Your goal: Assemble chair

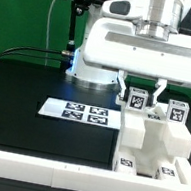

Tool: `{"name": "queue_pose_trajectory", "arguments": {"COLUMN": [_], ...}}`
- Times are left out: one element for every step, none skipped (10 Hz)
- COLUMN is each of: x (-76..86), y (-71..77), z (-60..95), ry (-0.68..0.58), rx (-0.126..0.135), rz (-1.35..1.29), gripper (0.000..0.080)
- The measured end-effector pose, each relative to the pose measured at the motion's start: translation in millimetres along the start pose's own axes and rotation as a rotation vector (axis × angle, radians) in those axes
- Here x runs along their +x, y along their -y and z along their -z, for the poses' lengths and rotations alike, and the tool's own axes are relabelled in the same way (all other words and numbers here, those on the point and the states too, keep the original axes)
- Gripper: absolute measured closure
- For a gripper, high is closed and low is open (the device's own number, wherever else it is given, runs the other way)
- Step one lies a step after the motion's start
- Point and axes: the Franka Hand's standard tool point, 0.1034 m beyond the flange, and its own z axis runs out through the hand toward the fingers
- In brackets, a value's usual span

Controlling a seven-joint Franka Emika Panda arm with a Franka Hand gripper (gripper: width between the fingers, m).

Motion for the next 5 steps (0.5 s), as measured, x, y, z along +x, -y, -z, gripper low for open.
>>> {"name": "queue_pose_trajectory", "arguments": {"x": [1.9, 2.7, 3.0, 0.6, 0.6], "y": [-0.1, 0.0, 0.7, 1.3, 1.2], "z": [-1.1, -1.7, -1.5, -0.5, -0.6], "ry": [-0.023, -0.040, -0.044, -0.017, -0.016], "rx": [-0.001, -0.001, 0.000, 0.000, 0.000], "rz": [0.003, 0.006, 0.006, -0.010, -0.006], "gripper": [0.0515, 0.0515, 0.0515, 0.0515, 0.0515]}}
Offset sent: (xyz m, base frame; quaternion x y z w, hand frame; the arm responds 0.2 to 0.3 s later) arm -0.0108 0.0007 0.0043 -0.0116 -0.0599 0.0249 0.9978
